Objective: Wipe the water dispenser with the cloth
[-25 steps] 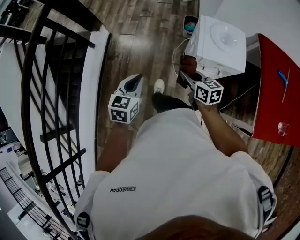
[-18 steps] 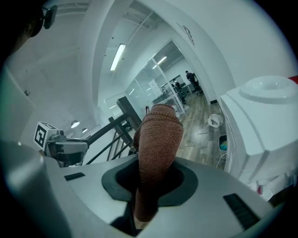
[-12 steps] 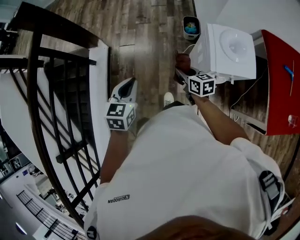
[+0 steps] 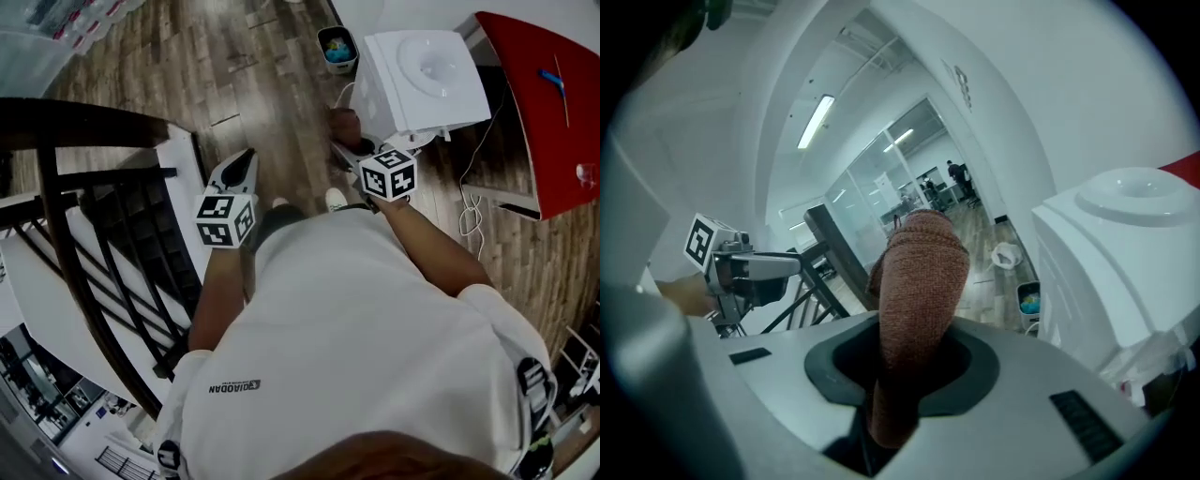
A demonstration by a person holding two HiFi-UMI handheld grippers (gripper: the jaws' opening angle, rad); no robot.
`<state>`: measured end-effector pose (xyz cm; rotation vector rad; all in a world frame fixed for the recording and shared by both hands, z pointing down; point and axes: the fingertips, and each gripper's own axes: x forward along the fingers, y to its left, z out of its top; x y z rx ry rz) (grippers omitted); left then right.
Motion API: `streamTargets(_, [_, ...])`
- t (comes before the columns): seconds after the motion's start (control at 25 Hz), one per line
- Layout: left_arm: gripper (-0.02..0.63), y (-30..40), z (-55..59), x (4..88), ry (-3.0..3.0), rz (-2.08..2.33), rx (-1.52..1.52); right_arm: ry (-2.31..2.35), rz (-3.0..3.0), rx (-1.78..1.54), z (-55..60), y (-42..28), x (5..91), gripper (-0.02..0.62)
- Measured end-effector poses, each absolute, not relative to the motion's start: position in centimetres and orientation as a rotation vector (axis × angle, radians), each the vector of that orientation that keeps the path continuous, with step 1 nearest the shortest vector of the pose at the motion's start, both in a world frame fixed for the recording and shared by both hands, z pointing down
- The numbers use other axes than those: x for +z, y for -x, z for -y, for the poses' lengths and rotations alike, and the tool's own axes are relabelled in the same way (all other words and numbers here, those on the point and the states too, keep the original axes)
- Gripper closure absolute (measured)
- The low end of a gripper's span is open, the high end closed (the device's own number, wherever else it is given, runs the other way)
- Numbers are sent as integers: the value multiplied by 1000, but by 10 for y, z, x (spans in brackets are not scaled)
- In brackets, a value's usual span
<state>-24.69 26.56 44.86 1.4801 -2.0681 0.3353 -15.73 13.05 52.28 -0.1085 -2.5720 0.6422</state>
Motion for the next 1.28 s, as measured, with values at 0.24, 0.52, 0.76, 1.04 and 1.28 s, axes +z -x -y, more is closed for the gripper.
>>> streamTargets(0.24, [605,272,-194,454,-1729,1926,413,-195,2572,585,-93,136,522,522])
streamTargets(0.52, [605,300,-136,462,-2031,1661,513,-530,2494,447,-59,153,522,522])
streamTargets(0.76, [605,332,-112,480,-2167,1499,507,-677,2382,263,-49,189,527,522])
streamTargets(1.04, [605,339,-104,498,-2285,1331,516,-838,2196,35,-20,217,523,522])
streamTargets(1.28, [605,350,-109,512,-2241,1315,491,-862,2087,-96,26,241,516,522])
